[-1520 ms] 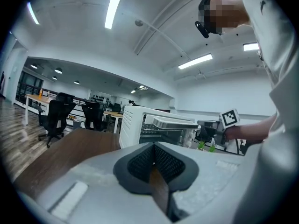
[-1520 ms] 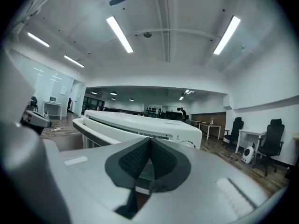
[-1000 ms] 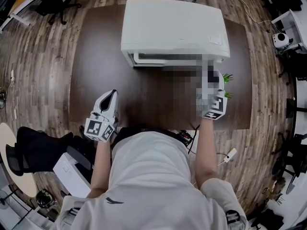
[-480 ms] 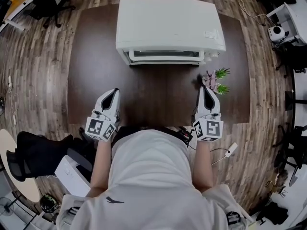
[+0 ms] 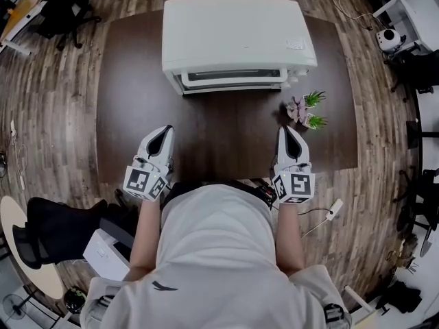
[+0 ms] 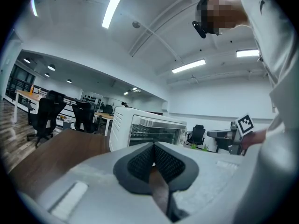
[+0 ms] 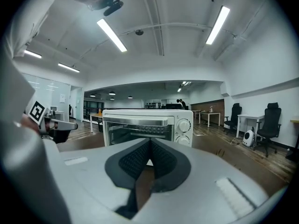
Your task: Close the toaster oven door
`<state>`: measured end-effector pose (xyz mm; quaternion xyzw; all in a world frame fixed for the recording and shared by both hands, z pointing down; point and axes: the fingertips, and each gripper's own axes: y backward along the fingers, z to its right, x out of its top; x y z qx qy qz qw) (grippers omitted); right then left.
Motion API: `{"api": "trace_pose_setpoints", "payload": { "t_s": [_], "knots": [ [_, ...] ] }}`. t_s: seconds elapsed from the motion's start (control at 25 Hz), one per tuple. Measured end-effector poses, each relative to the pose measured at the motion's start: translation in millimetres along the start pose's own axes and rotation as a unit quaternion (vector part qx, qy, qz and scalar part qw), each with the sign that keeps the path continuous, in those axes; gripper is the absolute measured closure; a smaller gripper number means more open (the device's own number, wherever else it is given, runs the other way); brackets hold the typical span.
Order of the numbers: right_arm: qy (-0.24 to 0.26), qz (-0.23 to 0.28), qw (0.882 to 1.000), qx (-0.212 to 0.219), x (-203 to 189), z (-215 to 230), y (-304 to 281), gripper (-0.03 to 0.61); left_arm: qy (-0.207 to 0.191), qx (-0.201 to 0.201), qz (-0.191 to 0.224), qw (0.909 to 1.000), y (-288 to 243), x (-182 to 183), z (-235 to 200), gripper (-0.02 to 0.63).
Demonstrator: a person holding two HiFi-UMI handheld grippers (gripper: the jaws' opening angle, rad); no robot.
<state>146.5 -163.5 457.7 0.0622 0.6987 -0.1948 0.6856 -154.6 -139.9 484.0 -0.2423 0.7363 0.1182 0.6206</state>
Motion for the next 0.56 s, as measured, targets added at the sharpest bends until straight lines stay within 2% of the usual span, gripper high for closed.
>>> {"api": "trace_pose_setpoints", "payload": {
  "t_s": [0.56],
  "knots": [
    [0.000,-0.001,1.000,-0.007,-0.8,-0.7,1.8,0.580,-0.008,-0.015,-0.002,0.9998,-6.9,2.3,-1.6,0.611]
  ]
}}
